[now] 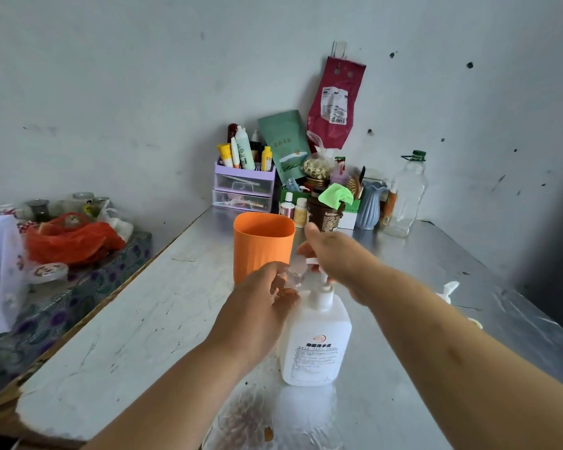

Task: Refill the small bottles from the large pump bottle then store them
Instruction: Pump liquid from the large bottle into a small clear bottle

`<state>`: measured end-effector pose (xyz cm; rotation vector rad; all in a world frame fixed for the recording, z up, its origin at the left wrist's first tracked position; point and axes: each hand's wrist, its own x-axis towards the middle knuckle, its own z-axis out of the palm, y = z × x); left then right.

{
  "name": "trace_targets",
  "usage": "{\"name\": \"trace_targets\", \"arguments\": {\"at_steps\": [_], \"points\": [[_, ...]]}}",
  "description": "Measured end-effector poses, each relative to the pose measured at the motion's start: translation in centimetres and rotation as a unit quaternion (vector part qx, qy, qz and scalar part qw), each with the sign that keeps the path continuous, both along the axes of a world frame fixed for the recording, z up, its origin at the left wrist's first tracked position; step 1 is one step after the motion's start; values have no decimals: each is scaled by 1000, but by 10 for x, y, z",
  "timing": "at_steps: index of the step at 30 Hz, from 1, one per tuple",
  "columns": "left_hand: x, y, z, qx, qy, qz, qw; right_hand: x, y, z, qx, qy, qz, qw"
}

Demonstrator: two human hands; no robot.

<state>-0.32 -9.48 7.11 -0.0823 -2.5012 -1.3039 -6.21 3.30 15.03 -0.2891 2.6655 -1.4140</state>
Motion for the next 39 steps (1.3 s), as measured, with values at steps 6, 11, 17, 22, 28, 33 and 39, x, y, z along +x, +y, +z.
{"name": "trace_targets", "arguments": {"at_steps": [6,11,17,22,28,33,39], "points": [[-4,-1,7,-19,22,-7,1000,-10,-1,-9,-25,-58,-13,998],[-5,-3,7,-2,27,-13,1000,-14,-1,-15,-54,-78,-32,995],[-7,-3,5,9,18,-18,1000,-19,-2,-20,-71,-82,-48,993],[-9,-5,3,-2,3,-13,1000,-21,-7,-27,-42,-58,-55,996],[-3,-1,9,-6,-4,-10,1000,-10,0,-25,-76,-47,-54,995],[1,1,14,-12,-9,-7,1000,0,18,-42,-105,-36,-61,992],[5,1,14,-2,-2,-4,1000,14,22,-60,-172,-62,-65,981]]}}
